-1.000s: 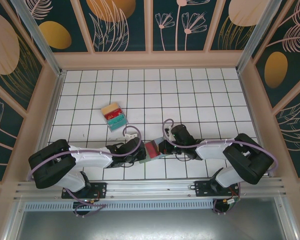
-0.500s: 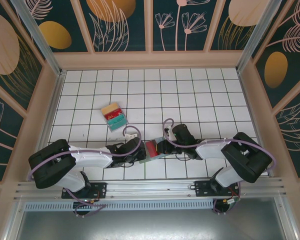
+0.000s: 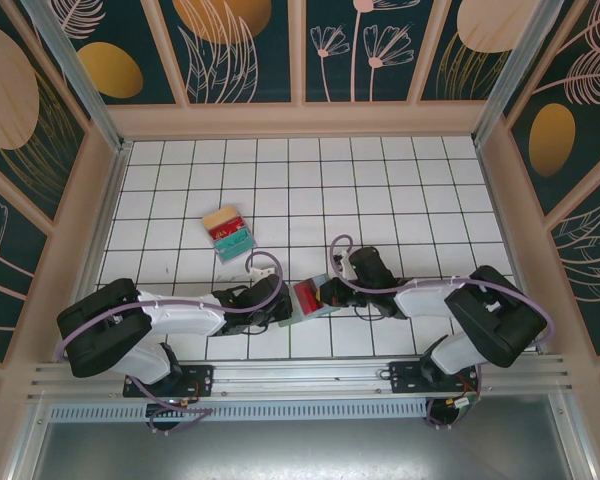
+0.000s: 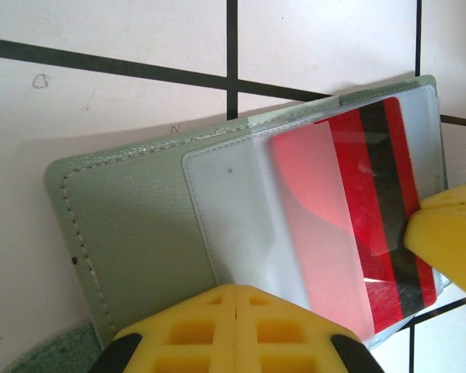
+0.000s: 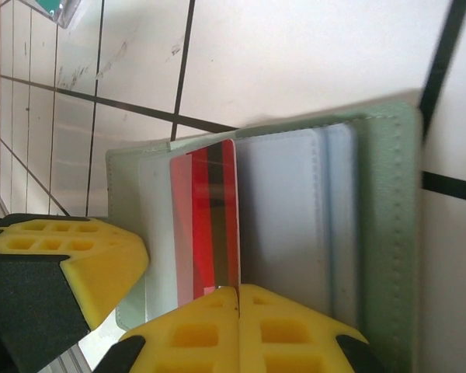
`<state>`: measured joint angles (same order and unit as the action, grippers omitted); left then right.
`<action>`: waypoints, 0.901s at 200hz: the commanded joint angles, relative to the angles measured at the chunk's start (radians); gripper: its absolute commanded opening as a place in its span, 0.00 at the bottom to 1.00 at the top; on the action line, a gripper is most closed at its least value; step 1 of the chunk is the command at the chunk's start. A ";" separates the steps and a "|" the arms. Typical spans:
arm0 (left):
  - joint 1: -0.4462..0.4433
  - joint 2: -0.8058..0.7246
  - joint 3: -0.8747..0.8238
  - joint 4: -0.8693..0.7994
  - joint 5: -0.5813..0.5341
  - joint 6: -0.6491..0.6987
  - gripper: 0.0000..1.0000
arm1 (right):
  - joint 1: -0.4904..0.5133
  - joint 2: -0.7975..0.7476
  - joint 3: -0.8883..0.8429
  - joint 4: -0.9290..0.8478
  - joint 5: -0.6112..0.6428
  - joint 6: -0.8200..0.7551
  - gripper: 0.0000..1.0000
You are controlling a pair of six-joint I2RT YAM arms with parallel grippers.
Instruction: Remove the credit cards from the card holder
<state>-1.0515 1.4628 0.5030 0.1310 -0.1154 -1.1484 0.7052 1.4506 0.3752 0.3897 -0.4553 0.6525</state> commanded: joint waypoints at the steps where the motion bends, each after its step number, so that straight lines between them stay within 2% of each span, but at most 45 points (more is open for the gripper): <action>1: -0.005 0.003 -0.024 -0.083 -0.006 0.013 0.00 | -0.034 -0.040 -0.032 -0.052 0.018 -0.033 0.00; 52: -0.004 -0.006 -0.024 -0.091 -0.008 0.015 0.00 | -0.084 -0.121 -0.052 -0.097 0.005 -0.051 0.00; 104: -0.004 -0.046 -0.009 -0.100 -0.012 0.018 0.00 | -0.102 -0.287 -0.052 -0.146 -0.029 -0.063 0.00; 124: -0.003 -0.085 0.010 -0.112 -0.018 0.024 0.12 | -0.102 -0.330 -0.047 -0.147 -0.047 -0.060 0.00; 156: -0.004 -0.187 0.043 -0.142 -0.058 0.031 0.48 | -0.100 -0.371 -0.041 -0.142 -0.048 -0.052 0.00; 180: -0.004 -0.297 0.041 -0.160 -0.103 0.040 0.69 | -0.084 -0.399 -0.027 -0.142 -0.038 -0.061 0.00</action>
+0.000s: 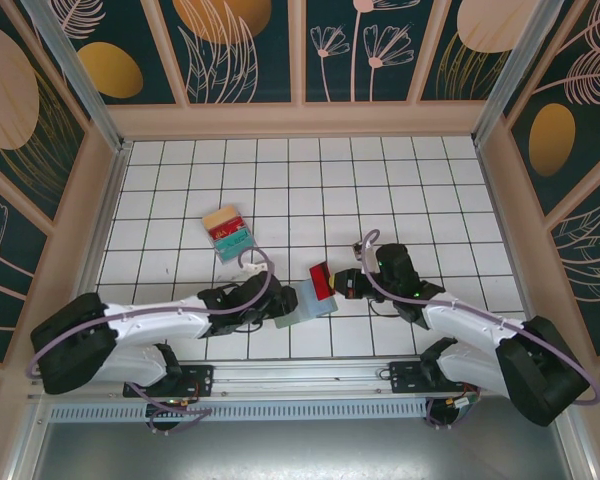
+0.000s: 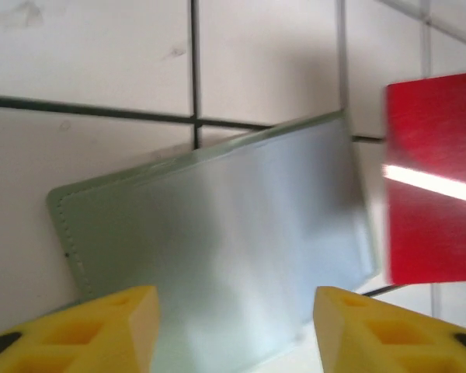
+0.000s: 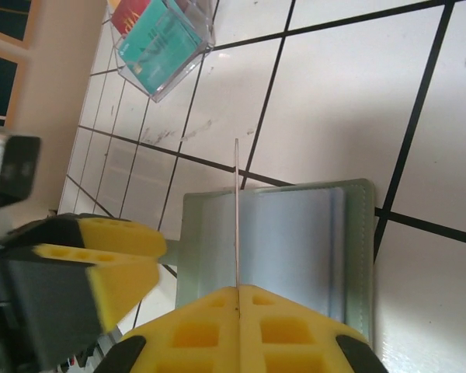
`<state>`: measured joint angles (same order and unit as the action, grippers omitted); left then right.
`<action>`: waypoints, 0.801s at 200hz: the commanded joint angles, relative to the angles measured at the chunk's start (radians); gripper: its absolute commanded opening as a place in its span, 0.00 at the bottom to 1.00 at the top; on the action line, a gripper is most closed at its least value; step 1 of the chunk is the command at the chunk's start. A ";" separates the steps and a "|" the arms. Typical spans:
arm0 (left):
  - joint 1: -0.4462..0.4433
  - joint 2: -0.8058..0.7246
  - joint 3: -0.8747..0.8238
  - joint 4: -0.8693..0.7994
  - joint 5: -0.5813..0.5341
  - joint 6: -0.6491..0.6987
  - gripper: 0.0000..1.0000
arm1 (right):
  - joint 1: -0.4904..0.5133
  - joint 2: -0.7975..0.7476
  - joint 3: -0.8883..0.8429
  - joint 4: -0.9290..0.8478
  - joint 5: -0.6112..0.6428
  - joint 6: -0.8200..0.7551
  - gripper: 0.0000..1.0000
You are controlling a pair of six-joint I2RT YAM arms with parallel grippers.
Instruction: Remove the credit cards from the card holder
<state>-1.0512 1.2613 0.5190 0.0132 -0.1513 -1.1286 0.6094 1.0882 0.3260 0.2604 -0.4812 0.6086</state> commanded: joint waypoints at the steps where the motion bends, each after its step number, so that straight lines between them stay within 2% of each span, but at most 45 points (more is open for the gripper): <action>1: -0.003 -0.101 0.025 -0.044 -0.070 0.021 0.71 | 0.013 -0.038 0.023 -0.014 -0.011 -0.017 0.00; 12: -0.004 -0.158 0.011 -0.039 -0.099 0.028 0.84 | 0.024 -0.050 0.034 -0.018 -0.001 -0.031 0.00; 20: -0.004 -0.203 -0.011 -0.017 -0.105 0.032 0.98 | 0.033 -0.058 0.039 -0.013 0.000 -0.033 0.00; 45: -0.005 -0.348 -0.142 0.205 -0.067 0.031 0.99 | 0.047 -0.079 0.033 0.060 -0.034 0.003 0.00; 82: -0.004 -0.470 -0.242 0.337 -0.067 0.026 0.98 | 0.047 -0.099 0.010 0.190 -0.067 0.095 0.00; 131: -0.004 -0.446 -0.279 0.520 0.014 0.014 0.72 | 0.048 -0.068 -0.053 0.457 -0.167 0.267 0.00; 160: -0.004 -0.400 -0.262 0.557 0.024 0.015 0.48 | 0.052 -0.053 -0.077 0.561 -0.215 0.350 0.00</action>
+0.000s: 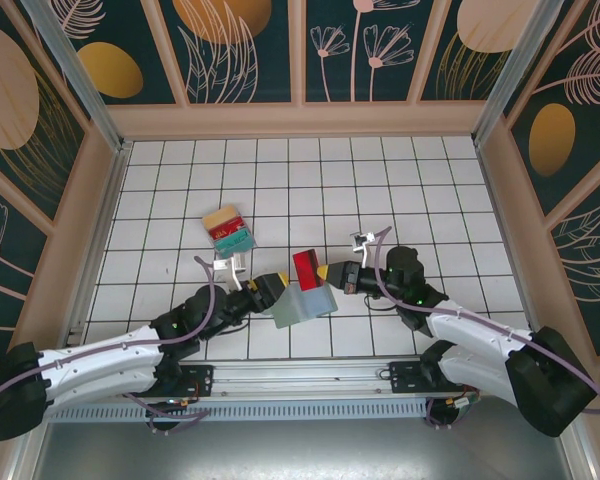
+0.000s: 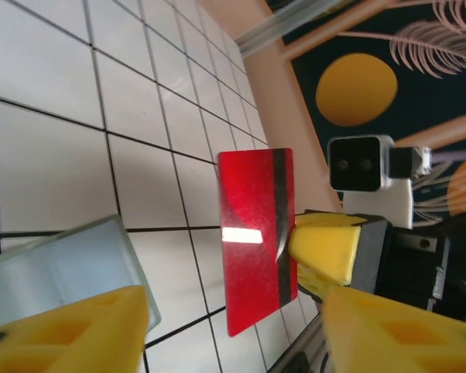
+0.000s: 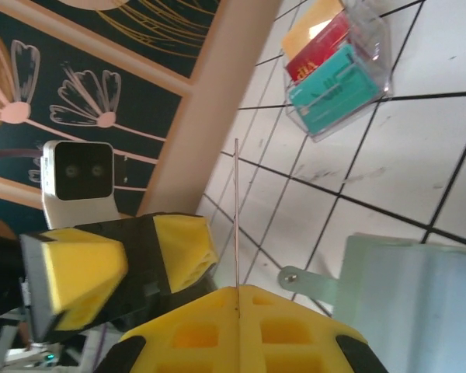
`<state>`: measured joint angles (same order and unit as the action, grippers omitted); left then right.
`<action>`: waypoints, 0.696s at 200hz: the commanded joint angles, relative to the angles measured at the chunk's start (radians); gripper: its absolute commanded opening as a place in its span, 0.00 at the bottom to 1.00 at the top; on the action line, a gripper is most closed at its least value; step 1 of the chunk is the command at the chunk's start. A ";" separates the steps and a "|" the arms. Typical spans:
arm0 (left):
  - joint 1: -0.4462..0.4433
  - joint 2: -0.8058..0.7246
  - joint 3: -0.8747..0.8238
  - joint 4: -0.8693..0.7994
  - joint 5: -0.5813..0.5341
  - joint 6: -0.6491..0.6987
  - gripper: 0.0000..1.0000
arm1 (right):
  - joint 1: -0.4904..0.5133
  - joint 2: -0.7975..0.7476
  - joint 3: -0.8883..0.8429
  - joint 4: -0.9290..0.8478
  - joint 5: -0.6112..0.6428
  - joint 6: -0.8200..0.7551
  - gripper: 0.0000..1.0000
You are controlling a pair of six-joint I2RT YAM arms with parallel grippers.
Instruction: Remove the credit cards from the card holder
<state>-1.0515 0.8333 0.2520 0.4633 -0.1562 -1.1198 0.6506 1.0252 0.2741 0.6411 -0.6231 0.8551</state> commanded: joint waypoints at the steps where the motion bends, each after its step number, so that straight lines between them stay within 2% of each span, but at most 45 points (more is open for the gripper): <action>1: -0.004 0.029 0.005 0.109 0.031 0.007 0.48 | 0.011 0.009 -0.026 0.181 -0.075 0.106 0.00; 46: -0.003 0.094 0.036 0.161 0.076 0.014 0.38 | 0.041 0.020 -0.021 0.230 -0.097 0.136 0.00; 63: -0.004 0.108 0.049 0.161 0.086 0.018 0.28 | 0.055 0.031 -0.007 0.222 -0.102 0.124 0.00; 93: -0.003 0.115 0.057 0.172 0.106 0.017 0.22 | 0.066 0.058 -0.001 0.218 -0.103 0.113 0.00; 105: -0.004 0.113 0.058 0.173 0.109 0.016 0.14 | 0.066 0.067 0.000 0.222 -0.104 0.111 0.00; 116: -0.003 0.113 0.060 0.172 0.110 0.016 0.12 | 0.067 0.072 -0.002 0.232 -0.105 0.114 0.00; 130: -0.003 0.116 0.062 0.179 0.120 0.016 0.00 | 0.067 0.078 -0.001 0.236 -0.109 0.113 0.00; 139: -0.004 0.120 0.064 0.181 0.125 0.017 0.00 | 0.067 0.080 0.001 0.235 -0.107 0.113 0.00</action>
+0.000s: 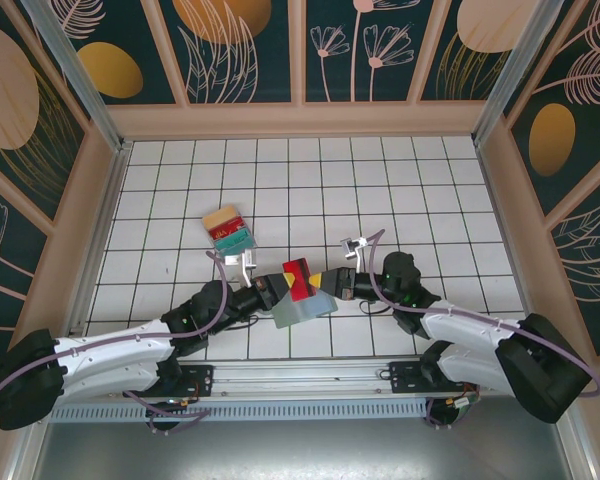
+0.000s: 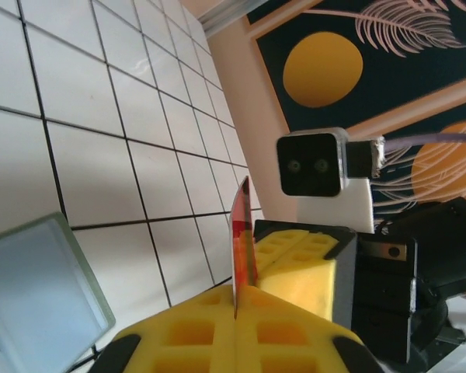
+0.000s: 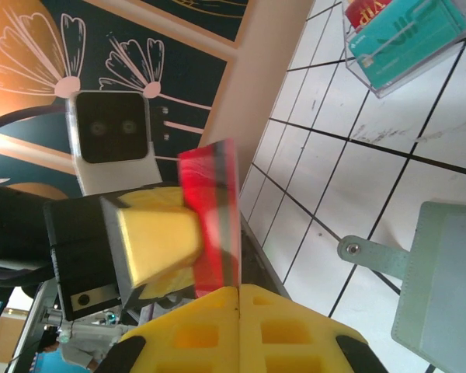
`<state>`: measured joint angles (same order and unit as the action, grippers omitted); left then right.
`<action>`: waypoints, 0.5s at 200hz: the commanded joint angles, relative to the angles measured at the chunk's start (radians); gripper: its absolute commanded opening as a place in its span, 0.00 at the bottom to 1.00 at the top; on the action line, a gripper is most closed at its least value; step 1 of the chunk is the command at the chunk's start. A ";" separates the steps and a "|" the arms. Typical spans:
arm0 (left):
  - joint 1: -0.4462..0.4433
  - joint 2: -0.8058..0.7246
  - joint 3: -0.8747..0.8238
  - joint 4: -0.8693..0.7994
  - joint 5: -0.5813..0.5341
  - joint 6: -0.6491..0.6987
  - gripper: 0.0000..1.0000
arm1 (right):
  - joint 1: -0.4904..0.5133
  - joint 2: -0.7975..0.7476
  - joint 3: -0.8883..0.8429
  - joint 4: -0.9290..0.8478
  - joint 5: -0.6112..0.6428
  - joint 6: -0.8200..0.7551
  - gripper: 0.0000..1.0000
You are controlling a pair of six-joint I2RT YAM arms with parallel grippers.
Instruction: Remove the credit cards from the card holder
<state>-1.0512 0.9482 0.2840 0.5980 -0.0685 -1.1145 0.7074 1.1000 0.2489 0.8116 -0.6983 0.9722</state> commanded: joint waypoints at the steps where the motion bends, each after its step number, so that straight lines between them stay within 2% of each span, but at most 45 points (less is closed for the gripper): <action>1: -0.004 0.006 0.033 0.048 0.038 0.012 0.00 | 0.010 0.006 0.026 0.065 -0.032 -0.004 0.00; 21: -0.004 0.014 0.037 0.044 0.047 0.014 0.00 | 0.010 0.004 0.032 0.040 -0.027 -0.020 0.00; 30: -0.004 0.013 0.038 0.034 0.043 0.015 0.00 | 0.011 -0.003 0.037 0.003 -0.017 -0.041 0.15; 40: -0.004 0.008 0.043 0.010 0.033 0.020 0.00 | 0.009 -0.017 0.044 -0.048 0.003 -0.069 0.40; 46: -0.004 0.004 0.049 -0.009 0.024 0.026 0.00 | 0.009 -0.028 0.047 -0.077 0.013 -0.087 0.48; 71: -0.004 -0.022 0.103 -0.199 -0.040 0.072 0.00 | 0.008 -0.106 0.070 -0.266 0.098 -0.195 0.71; 100: -0.005 -0.015 0.215 -0.520 -0.149 0.153 0.00 | 0.009 -0.212 0.079 -0.438 0.226 -0.311 0.86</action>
<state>-1.0523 0.9386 0.4019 0.3607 -0.1146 -1.0542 0.7116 0.9653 0.2951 0.5514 -0.5961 0.7963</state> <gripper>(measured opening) 0.060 0.820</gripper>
